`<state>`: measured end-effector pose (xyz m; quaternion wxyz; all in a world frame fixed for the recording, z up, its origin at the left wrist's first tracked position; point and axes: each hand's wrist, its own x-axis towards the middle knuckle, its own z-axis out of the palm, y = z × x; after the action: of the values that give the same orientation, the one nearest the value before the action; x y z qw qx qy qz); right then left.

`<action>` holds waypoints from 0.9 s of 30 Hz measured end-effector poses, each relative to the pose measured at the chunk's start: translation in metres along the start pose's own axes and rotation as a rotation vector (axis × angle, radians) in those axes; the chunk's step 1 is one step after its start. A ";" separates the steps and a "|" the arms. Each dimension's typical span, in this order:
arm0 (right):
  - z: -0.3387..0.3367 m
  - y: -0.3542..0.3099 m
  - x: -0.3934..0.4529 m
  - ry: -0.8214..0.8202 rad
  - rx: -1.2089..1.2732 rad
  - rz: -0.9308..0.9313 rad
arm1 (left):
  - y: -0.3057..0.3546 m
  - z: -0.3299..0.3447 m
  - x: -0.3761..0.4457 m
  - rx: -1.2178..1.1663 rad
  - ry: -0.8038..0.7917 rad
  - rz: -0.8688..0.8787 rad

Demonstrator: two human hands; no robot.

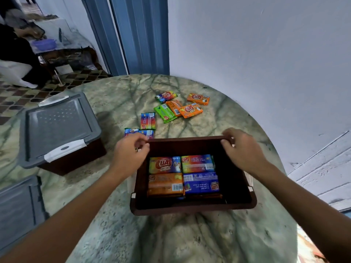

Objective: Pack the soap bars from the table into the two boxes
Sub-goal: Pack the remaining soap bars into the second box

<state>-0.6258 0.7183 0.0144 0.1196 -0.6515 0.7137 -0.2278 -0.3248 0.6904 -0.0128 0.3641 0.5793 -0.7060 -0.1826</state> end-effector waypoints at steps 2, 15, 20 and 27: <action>0.000 0.023 -0.001 0.001 -0.019 0.203 | -0.017 -0.001 -0.004 -0.054 -0.004 -0.323; 0.044 0.027 0.071 -0.307 0.405 0.263 | -0.041 -0.011 -0.019 -0.703 -0.216 -1.004; 0.045 0.014 0.110 -0.478 0.063 0.028 | -0.031 -0.024 -0.014 -0.489 -0.082 -1.004; 0.083 -0.080 0.195 -0.373 -0.139 -0.683 | -0.043 -0.010 0.078 0.443 -0.271 -0.413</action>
<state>-0.5408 0.5088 0.0056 0.1203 -0.8881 0.4356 -0.0834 -0.2933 0.6062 -0.0115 0.0873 0.7458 -0.6383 -0.1697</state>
